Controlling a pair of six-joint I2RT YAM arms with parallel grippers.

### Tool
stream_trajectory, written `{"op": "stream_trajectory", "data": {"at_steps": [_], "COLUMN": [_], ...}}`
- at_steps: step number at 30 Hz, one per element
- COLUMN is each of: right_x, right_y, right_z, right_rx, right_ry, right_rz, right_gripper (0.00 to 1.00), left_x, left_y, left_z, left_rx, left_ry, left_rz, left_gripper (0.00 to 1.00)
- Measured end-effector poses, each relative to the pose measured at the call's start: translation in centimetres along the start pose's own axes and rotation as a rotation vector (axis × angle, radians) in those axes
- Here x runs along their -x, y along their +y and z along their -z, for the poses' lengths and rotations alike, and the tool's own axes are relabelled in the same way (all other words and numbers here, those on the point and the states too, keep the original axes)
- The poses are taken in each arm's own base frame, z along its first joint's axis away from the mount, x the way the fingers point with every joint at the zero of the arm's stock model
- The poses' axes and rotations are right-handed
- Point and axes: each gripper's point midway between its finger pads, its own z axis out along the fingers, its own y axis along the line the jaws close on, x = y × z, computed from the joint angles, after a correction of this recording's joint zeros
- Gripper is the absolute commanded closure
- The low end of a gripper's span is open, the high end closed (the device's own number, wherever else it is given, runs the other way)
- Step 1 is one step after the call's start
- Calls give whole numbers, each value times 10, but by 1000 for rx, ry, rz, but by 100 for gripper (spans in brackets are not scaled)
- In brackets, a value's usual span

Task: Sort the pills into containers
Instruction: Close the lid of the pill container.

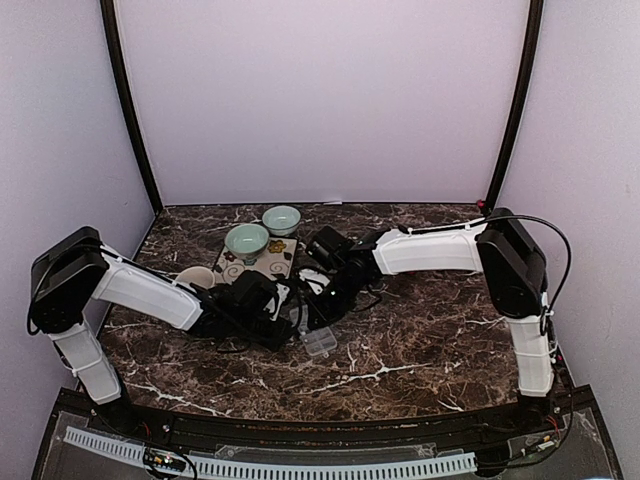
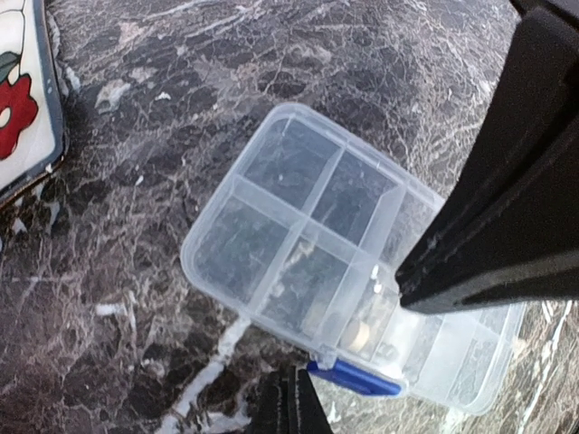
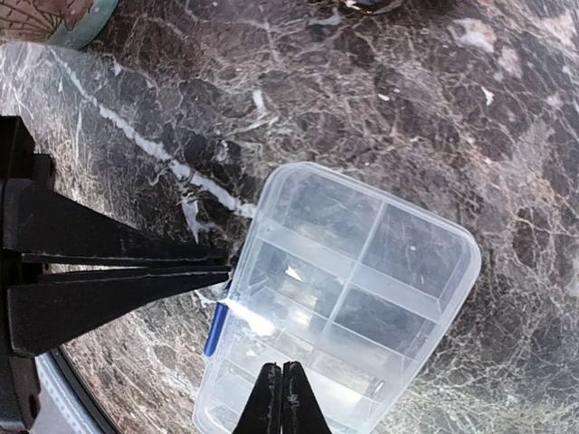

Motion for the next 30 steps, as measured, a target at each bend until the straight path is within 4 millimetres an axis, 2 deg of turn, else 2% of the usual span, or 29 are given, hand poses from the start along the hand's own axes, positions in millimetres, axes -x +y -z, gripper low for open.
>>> {"op": "stream_trajectory", "data": {"at_steps": [12,21,30], "right_x": [-3,-3,-3], "right_y": [6,6,5], "right_z": [-3,-3,-4], "right_rx": [-16,-18,-20], "right_ry": [11,12,18], "right_rz": [53,54,42], "right_gripper": [98,99,99], "left_x": [-11,-1,0], "left_y": [3,-14,-22], "left_z": [11,16,14], "left_rx": [0,-92,-130], "left_ry": [17,-12,-6], "left_rz": [26,36,34], "left_gripper": [100,100,100]}}
